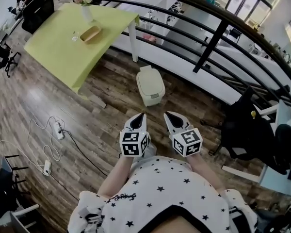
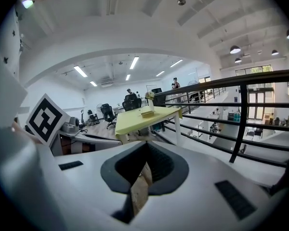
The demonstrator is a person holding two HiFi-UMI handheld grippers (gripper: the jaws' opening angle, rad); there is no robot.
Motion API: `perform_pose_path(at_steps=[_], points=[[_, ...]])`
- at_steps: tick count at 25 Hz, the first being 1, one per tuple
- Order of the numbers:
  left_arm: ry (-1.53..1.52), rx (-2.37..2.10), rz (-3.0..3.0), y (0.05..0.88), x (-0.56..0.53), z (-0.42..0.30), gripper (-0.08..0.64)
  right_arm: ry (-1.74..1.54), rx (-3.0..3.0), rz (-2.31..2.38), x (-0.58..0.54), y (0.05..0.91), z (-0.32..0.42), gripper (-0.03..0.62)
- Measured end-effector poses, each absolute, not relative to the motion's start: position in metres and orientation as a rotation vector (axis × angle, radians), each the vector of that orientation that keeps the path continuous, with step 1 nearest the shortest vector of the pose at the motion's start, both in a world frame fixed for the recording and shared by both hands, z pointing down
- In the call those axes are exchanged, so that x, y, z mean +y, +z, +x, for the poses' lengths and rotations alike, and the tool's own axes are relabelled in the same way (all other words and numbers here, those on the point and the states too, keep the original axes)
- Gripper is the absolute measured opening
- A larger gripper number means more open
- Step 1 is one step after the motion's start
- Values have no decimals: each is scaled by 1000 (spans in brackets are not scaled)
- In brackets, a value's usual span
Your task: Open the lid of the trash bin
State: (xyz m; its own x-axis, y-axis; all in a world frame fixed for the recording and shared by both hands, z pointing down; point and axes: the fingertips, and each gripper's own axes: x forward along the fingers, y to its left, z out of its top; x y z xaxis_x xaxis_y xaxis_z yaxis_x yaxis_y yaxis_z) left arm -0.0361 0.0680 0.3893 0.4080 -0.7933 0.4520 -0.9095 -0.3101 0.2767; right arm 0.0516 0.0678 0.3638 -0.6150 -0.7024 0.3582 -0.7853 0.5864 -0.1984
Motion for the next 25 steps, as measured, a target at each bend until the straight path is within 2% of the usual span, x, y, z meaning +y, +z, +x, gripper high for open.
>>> perform_pose_path(at_steps=[25], points=[[366,-1408,2137,428,-84,-113,12,575,-2465,1247,-86,409,-10,-6]])
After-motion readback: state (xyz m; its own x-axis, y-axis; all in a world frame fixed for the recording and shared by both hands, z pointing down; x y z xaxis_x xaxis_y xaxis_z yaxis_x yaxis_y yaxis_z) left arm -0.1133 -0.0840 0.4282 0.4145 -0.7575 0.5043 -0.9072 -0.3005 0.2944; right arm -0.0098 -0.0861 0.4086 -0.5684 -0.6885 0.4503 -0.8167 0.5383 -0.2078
